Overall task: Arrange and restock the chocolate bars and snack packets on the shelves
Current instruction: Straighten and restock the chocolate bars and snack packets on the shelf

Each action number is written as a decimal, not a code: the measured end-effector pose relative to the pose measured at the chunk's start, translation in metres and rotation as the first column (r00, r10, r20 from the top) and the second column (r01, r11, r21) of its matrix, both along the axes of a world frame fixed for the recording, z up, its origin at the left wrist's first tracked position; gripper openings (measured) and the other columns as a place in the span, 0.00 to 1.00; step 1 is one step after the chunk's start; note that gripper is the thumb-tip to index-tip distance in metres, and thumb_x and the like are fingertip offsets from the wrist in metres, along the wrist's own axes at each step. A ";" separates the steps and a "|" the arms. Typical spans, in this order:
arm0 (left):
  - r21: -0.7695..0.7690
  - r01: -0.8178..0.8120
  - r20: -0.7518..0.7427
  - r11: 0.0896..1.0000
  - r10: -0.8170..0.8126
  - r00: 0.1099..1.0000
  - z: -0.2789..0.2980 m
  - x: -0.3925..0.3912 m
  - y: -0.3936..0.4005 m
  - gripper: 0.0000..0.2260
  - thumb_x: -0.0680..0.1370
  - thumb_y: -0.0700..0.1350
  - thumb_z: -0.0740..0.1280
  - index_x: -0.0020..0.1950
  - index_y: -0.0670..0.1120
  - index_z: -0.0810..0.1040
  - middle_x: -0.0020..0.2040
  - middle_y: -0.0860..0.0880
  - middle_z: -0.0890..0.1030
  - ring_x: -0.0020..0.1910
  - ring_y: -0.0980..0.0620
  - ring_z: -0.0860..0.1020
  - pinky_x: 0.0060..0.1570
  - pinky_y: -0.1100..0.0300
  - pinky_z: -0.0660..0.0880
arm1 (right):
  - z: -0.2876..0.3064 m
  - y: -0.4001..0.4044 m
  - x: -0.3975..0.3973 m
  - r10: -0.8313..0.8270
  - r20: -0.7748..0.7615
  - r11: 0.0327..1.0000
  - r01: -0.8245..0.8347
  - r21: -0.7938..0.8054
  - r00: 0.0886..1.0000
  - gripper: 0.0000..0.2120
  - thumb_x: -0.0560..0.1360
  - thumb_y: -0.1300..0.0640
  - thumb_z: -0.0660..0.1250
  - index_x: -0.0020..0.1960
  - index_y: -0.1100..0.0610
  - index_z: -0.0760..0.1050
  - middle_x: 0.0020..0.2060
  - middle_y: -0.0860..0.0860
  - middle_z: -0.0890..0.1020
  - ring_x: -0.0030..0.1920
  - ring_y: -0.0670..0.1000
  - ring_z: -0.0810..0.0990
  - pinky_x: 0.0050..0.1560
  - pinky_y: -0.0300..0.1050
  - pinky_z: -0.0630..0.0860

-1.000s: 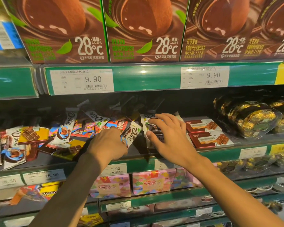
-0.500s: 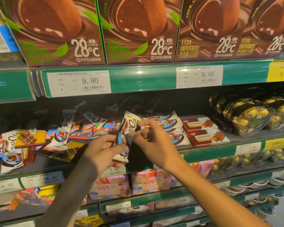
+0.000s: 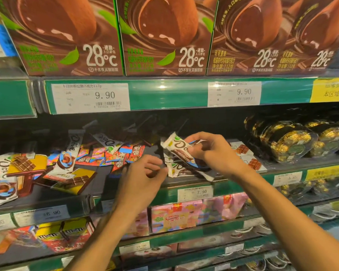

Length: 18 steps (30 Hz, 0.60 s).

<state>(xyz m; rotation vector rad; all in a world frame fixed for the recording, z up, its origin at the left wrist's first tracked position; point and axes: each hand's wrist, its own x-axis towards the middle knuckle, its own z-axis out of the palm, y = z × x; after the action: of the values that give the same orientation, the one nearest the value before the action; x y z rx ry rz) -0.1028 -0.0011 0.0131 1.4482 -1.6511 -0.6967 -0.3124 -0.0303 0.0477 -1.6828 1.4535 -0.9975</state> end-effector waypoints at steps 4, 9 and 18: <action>-0.094 0.028 0.265 0.995 -0.002 0.964 -0.011 0.016 -0.008 0.04 0.76 0.53 0.70 0.48 0.56 0.79 0.44 0.63 0.78 0.46 0.62 0.77 0.46 0.61 0.76 | 0.003 -0.017 -0.019 0.113 -0.294 0.992 -0.122 -0.013 0.949 0.10 0.78 0.63 0.67 0.57 0.53 0.80 0.39 0.54 0.85 0.40 0.49 0.84 0.42 0.45 0.82; -0.110 0.118 0.422 0.987 -0.061 0.904 -0.024 0.023 -0.009 0.11 0.76 0.61 0.64 0.47 0.56 0.81 0.48 0.62 0.76 0.52 0.62 0.69 0.53 0.59 0.70 | 0.001 -0.030 -0.015 0.254 -0.477 0.961 -0.274 0.030 0.842 0.13 0.76 0.65 0.69 0.58 0.51 0.82 0.42 0.49 0.85 0.44 0.44 0.83 0.49 0.40 0.80; -0.120 0.157 0.434 0.980 -0.091 0.896 -0.025 0.026 -0.008 0.17 0.74 0.66 0.60 0.48 0.57 0.81 0.48 0.63 0.74 0.53 0.63 0.67 0.55 0.60 0.67 | -0.036 -0.019 -0.013 -0.031 -0.691 0.908 -0.269 -0.322 0.722 0.12 0.79 0.52 0.66 0.62 0.45 0.79 0.57 0.45 0.79 0.58 0.47 0.74 0.61 0.46 0.72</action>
<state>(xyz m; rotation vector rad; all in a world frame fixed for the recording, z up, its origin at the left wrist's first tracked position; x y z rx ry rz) -0.0764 -0.0091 -0.0120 1.4627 -2.0994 -0.3190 -0.3254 -0.0495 0.0116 -2.6238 1.6094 -0.6339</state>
